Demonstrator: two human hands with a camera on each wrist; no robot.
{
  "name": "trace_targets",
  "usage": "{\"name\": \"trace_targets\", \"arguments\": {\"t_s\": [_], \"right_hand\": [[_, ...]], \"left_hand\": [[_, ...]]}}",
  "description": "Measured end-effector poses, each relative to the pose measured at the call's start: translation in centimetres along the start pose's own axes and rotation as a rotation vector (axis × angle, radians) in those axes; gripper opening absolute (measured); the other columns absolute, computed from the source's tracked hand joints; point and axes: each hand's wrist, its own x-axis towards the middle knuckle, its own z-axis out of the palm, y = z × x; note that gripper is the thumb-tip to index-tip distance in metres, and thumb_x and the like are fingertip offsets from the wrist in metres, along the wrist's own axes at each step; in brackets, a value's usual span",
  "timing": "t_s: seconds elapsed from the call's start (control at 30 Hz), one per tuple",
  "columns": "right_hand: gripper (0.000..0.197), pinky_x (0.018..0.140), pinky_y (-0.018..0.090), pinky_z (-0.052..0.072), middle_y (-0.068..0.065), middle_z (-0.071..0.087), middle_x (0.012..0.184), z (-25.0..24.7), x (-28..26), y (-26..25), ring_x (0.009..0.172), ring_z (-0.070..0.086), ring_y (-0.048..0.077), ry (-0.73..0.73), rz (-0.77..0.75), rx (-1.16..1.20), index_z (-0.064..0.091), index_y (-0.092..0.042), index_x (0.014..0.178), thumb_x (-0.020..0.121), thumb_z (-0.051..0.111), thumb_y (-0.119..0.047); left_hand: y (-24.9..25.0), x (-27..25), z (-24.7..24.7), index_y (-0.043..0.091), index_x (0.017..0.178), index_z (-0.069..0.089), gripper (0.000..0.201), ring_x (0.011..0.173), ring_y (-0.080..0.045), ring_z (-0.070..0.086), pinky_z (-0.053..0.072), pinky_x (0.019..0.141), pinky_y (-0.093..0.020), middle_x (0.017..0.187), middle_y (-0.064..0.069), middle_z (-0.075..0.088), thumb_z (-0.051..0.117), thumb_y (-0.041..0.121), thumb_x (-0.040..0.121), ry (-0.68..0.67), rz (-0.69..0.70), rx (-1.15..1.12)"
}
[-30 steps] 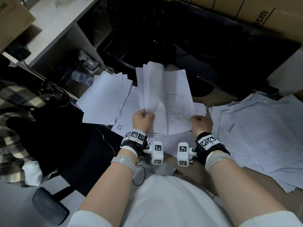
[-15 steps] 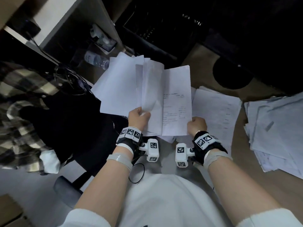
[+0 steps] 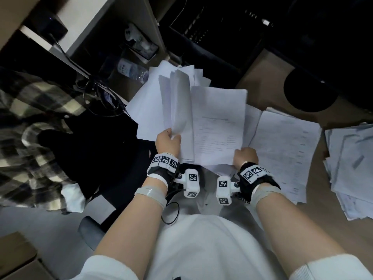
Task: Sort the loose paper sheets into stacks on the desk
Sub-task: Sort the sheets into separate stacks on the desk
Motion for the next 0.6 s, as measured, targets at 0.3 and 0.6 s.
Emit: {"name": "trace_targets", "arguments": {"t_s": [0.3, 0.6], "right_hand": [[0.011, 0.057, 0.031, 0.048, 0.014, 0.066, 0.066, 1.1, 0.1, 1.8, 0.063, 0.06, 0.031, -0.071, 0.105, -0.007, 0.057, 0.001, 0.078, 0.083, 0.048, -0.003], [0.057, 0.091, 0.038, 0.048, 0.008, 0.062, 0.121, -0.4, -0.9, 1.2, 0.116, 0.057, 0.033, 0.092, -0.07, 0.01, 0.052, -0.012, 0.126, 0.08, 0.073, -0.037]], "left_hand": [[-0.7, -0.3, 0.9, 0.011, 0.062, 0.048, 0.029, 0.052, -0.015, 0.045, 0.042, 0.057, -0.024, 0.059, 0.002, 0.052, 0.064, 0.02, 0.085, -0.076, 0.024, -0.208], [0.1, -2.4, 1.4, 0.016, 0.055, 0.033, 0.05, 0.048, -0.011, 0.024, 0.022, 0.048, -0.024, 0.051, 0.006, 0.028, 0.062, 0.023, 0.094, -0.11, 0.077, -0.225]]}}
